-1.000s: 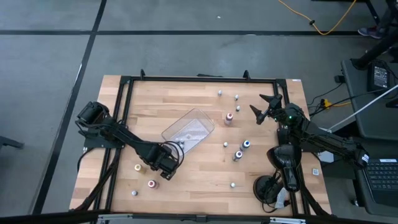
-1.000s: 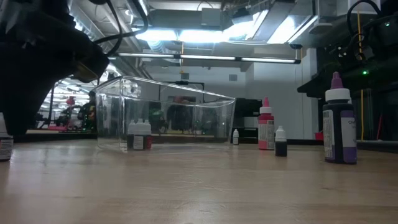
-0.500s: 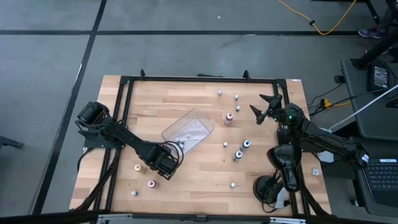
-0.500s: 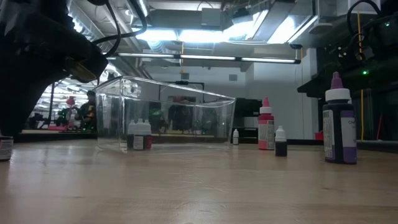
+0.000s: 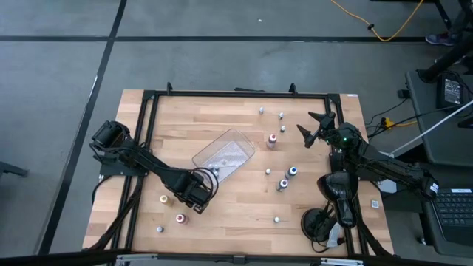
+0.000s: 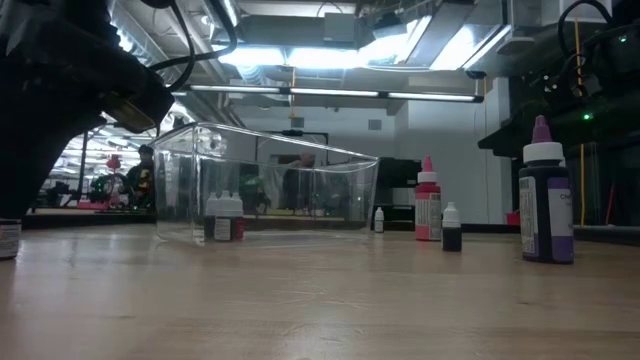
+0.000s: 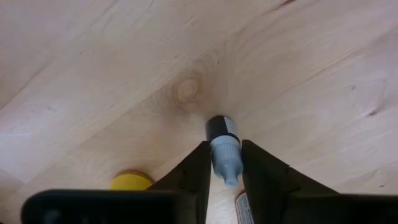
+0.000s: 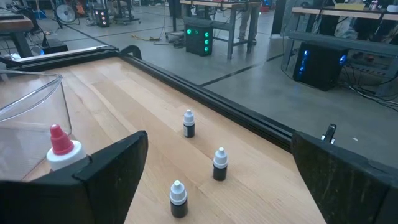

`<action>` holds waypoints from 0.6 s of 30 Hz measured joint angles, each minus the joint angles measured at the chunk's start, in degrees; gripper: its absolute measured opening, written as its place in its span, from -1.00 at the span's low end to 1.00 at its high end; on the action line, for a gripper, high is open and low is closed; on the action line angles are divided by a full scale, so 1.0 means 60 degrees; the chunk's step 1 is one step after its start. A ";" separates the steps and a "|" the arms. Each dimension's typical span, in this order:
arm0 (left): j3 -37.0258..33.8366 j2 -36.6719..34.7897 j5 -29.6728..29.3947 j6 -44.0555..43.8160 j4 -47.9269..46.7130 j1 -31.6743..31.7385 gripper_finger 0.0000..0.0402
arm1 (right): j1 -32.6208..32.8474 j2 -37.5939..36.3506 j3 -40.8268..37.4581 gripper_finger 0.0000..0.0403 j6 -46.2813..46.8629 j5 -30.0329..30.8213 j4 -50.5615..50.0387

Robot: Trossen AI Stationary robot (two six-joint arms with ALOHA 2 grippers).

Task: Pick & Place food coloring
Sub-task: Put the small black food coloring bottle into the transparent bin

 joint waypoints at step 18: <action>0.0004 -0.2393 -0.0695 0.0905 -0.1610 0.0072 -0.68 | -0.0002 0.0002 0.0000 0.96 0.0005 0.0000 -0.0001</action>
